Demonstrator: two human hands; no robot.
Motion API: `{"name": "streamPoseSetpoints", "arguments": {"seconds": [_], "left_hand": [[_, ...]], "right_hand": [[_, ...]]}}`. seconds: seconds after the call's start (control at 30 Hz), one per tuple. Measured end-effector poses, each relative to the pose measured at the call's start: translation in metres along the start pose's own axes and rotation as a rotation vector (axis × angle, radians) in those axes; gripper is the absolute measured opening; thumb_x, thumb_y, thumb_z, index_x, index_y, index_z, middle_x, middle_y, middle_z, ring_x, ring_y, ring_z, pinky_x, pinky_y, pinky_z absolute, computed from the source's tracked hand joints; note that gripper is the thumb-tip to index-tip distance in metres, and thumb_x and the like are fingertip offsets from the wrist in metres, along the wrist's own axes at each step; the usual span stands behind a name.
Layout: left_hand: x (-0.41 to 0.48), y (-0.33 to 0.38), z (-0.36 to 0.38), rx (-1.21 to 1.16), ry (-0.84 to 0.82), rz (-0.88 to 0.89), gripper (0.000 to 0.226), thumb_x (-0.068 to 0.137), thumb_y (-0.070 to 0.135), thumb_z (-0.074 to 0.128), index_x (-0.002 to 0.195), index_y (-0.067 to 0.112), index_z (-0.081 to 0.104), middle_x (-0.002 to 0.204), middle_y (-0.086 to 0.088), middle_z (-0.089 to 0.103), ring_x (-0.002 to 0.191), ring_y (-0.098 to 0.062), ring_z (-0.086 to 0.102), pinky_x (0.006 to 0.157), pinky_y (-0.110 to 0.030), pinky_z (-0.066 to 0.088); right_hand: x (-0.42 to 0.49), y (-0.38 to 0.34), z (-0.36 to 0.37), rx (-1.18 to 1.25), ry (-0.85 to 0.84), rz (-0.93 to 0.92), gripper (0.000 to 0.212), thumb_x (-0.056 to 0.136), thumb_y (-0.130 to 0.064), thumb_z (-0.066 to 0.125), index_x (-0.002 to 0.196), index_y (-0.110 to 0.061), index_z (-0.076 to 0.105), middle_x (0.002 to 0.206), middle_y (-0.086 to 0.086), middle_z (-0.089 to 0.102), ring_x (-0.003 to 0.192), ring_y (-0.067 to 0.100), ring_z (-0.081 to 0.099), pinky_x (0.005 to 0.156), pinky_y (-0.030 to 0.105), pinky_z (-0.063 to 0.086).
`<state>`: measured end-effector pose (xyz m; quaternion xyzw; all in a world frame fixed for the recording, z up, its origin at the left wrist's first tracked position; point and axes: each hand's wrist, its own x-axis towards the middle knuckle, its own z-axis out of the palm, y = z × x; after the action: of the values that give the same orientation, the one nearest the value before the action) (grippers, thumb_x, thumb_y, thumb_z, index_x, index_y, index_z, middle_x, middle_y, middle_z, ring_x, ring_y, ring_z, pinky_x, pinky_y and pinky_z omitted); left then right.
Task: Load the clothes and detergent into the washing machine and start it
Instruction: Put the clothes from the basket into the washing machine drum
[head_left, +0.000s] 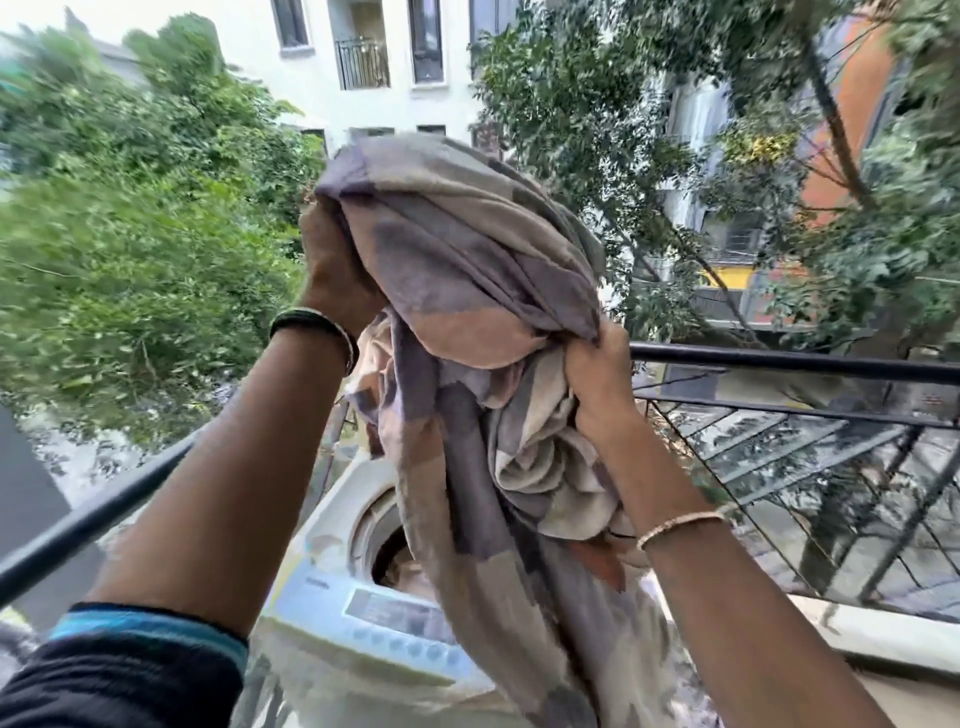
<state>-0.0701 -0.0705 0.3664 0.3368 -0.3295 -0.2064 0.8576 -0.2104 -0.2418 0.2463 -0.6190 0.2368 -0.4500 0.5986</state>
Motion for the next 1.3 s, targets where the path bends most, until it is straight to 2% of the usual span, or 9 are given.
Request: {"name": "streamPoseSetpoints", "arguments": {"seconds": [0.07, 0.27, 0.4, 0.57, 0.7, 0.83, 1.03, 1.2, 1.3], "left_hand": [[0.008, -0.012, -0.03, 0.043, 0.064, -0.072, 0.054, 0.093, 0.036, 0.034, 0.133, 0.005, 0.05, 0.137, -0.026, 0.05, 0.127, -0.042, 0.047, 0.111, -0.052, 0.037], [-0.008, -0.09, -0.106, 0.107, 0.215, -0.375, 0.061, 0.096, 0.038, 0.029, 0.059, 0.018, 0.073, 0.065, -0.003, 0.069, 0.064, -0.016, 0.066, 0.06, -0.02, 0.053], [-0.013, -0.143, -0.169, 0.179, 0.368, -0.527, 0.039, 0.091, 0.046, 0.043, 0.099, 0.017, 0.067, 0.103, -0.013, 0.067, 0.095, -0.026, 0.063, 0.095, -0.038, 0.047], [-0.023, -0.186, -0.232, 0.72, 0.318, -0.734, 0.027, 0.094, 0.024, 0.044, 0.069, 0.018, 0.049, 0.049, 0.002, 0.049, 0.034, -0.006, 0.043, 0.037, -0.014, 0.032], [-0.019, -0.224, -0.281, 1.226, 0.057, -0.847, 0.004, 0.075, 0.015, 0.051, 0.072, 0.014, 0.053, 0.052, 0.006, 0.055, 0.059, -0.023, 0.051, 0.045, -0.026, 0.041], [-0.02, -0.262, -0.313, 1.486, 0.036, -0.96, 0.046, 0.087, 0.014, 0.059, 0.128, -0.002, 0.045, 0.123, -0.022, 0.058, 0.114, -0.036, 0.056, 0.089, -0.036, 0.044], [-0.034, -0.311, -0.354, 1.542, -0.062, -0.902, 0.058, 0.074, 0.022, 0.065, 0.127, 0.007, 0.051, 0.126, -0.016, 0.058, 0.117, -0.032, 0.056, 0.095, -0.034, 0.044], [-0.06, -0.322, -0.361, 1.47, -0.193, -1.055, 0.043, 0.084, 0.016, 0.067, 0.125, 0.011, 0.056, 0.126, -0.009, 0.062, 0.112, -0.025, 0.061, 0.092, -0.027, 0.045], [-0.067, -0.327, -0.369, 1.456, -0.211, -1.113, 0.037, 0.086, 0.022, 0.066, 0.121, 0.015, 0.06, 0.119, -0.01, 0.067, 0.107, -0.023, 0.064, 0.088, -0.025, 0.046]], "right_hand": [[-0.003, 0.014, 0.012, -0.01, 0.018, 0.034, 0.024, 0.078, -0.016, 0.05, 0.096, -0.022, 0.065, 0.097, 0.007, 0.072, 0.094, 0.027, 0.068, 0.082, 0.052, 0.058], [-0.009, 0.076, 0.031, -0.146, 0.041, 0.09, 0.039, 0.08, -0.014, 0.049, 0.111, -0.036, 0.057, 0.102, -0.004, 0.069, 0.094, 0.017, 0.065, 0.089, 0.046, 0.057], [-0.012, 0.122, 0.039, -0.313, -0.004, 0.092, 0.042, 0.079, -0.016, 0.051, 0.114, -0.037, 0.047, 0.107, -0.001, 0.067, 0.095, 0.025, 0.063, 0.085, 0.043, 0.054], [-0.016, 0.2, 0.05, -0.592, -0.108, 0.07, 0.066, 0.076, -0.016, 0.058, 0.135, -0.031, 0.03, 0.125, 0.013, 0.059, 0.107, 0.037, 0.059, 0.079, 0.043, 0.051], [-0.024, 0.266, 0.059, -0.936, -0.298, 0.118, 0.086, 0.068, -0.013, 0.057, 0.149, -0.014, 0.03, 0.144, 0.02, 0.046, 0.12, 0.04, 0.054, 0.087, 0.037, 0.046], [-0.021, 0.307, 0.072, -1.088, -0.561, 0.099, 0.08, 0.072, -0.008, 0.058, 0.148, -0.017, 0.034, 0.153, 0.01, 0.034, 0.127, 0.033, 0.051, 0.096, 0.033, 0.045], [-0.013, 0.377, 0.119, -1.151, -0.991, 0.305, 0.061, 0.072, -0.027, 0.057, 0.13, -0.012, 0.047, 0.126, 0.016, 0.054, 0.11, 0.037, 0.058, 0.083, 0.04, 0.05], [-0.024, 0.424, 0.133, -1.232, -1.509, 0.489, 0.079, 0.082, -0.032, 0.067, 0.15, -0.017, 0.03, 0.152, 0.01, 0.039, 0.131, 0.032, 0.048, 0.107, 0.039, 0.041], [-0.018, 0.427, 0.127, -1.22, -1.538, 0.498, 0.07, 0.08, -0.032, 0.071, 0.143, -0.019, 0.042, 0.143, 0.014, 0.051, 0.12, 0.033, 0.057, 0.101, 0.041, 0.047]]}}
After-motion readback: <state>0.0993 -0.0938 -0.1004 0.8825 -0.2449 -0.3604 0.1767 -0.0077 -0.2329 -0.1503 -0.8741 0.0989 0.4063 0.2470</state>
